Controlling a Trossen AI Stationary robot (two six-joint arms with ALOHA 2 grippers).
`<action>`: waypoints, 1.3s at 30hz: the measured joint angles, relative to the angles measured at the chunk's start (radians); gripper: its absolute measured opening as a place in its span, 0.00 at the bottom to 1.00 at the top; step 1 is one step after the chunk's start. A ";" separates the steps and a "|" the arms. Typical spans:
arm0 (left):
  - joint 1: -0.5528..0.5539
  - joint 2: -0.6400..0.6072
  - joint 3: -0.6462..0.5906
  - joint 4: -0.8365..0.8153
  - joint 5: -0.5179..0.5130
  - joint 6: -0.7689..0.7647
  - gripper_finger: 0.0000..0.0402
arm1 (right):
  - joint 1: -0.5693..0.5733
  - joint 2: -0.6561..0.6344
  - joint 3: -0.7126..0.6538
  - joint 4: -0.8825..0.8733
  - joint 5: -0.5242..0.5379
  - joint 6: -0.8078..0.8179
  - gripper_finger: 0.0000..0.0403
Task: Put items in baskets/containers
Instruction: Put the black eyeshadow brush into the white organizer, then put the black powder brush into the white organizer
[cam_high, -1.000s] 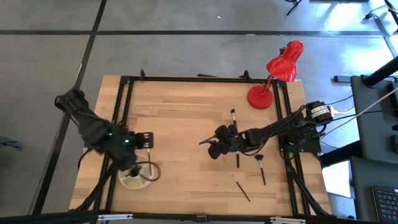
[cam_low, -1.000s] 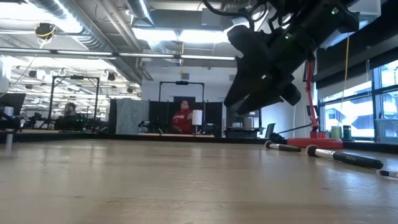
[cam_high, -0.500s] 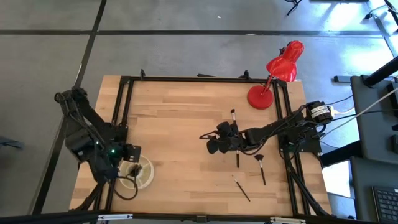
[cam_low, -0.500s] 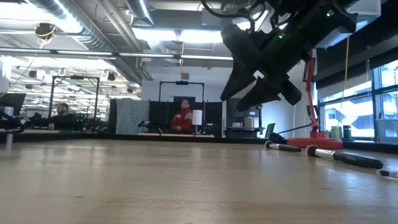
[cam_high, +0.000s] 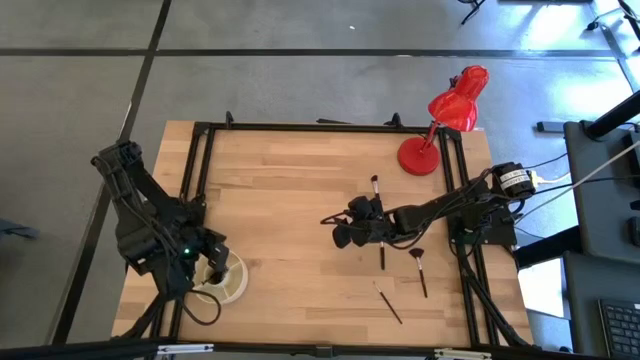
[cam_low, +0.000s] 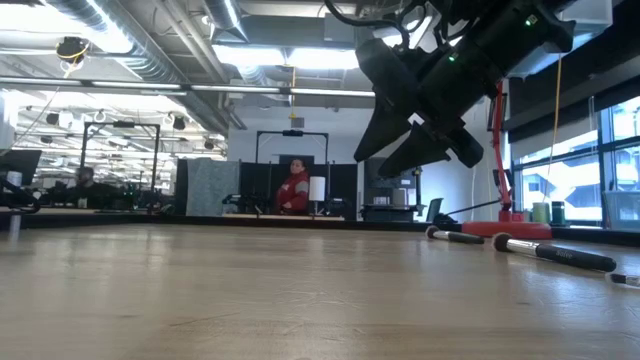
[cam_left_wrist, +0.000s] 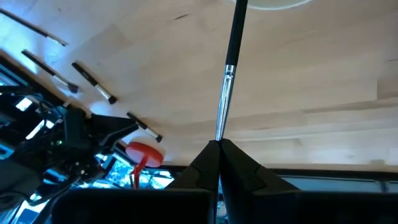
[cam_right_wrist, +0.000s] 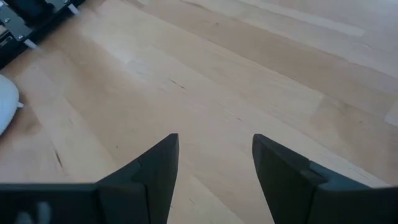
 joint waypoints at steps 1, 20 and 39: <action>0.000 0.000 0.000 0.000 0.008 0.000 0.01 | 0.000 0.000 0.000 0.000 0.000 -0.001 0.51; -0.054 0.076 0.000 0.000 0.114 -0.501 0.08 | -0.003 0.000 0.000 0.016 -0.019 -0.027 0.51; 0.128 0.015 0.001 0.000 0.003 -1.333 0.26 | -0.016 -0.155 0.055 -0.103 -0.072 -0.140 0.51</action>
